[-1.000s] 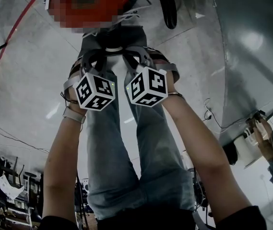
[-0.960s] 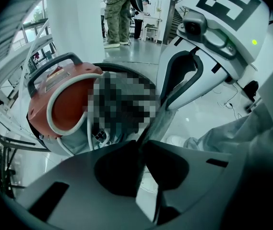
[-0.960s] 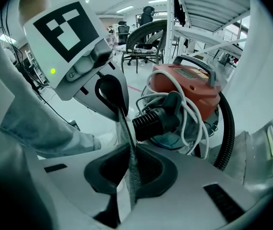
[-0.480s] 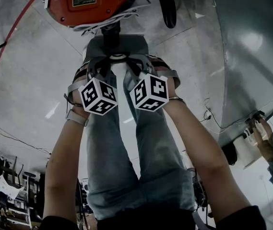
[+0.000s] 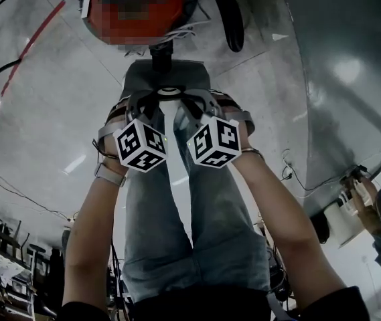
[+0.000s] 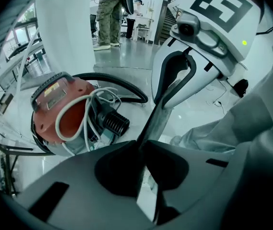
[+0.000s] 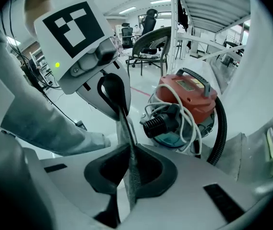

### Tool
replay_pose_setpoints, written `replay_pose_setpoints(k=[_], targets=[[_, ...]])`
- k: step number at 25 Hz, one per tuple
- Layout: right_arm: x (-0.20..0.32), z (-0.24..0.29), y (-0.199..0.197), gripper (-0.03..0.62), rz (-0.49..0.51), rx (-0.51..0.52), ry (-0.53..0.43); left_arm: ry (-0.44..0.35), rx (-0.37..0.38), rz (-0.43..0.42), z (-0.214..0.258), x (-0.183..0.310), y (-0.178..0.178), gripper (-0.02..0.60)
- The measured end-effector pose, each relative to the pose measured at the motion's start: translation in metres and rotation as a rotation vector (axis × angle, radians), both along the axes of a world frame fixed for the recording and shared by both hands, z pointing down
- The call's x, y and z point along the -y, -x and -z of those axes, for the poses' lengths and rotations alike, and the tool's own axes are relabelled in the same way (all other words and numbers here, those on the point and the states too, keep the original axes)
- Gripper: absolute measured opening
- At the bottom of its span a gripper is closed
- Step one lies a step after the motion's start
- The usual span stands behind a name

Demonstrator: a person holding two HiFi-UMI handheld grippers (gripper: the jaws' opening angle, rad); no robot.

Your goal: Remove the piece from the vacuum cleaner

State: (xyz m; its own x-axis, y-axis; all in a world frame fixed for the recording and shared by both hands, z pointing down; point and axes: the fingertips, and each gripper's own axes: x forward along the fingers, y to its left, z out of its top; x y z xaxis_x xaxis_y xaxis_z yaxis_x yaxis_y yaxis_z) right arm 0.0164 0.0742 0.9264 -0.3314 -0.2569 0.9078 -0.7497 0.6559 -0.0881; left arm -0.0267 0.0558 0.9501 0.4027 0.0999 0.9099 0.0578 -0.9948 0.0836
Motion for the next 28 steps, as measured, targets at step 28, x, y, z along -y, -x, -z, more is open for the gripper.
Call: replay_pose_setpoints(k=[28], targets=[[0.088, 0.310, -0.019, 0.060, 0.032, -0.036, -0.060, 0.030, -0.032, -0.025, 0.303, 0.078, -0.018, 0.051]])
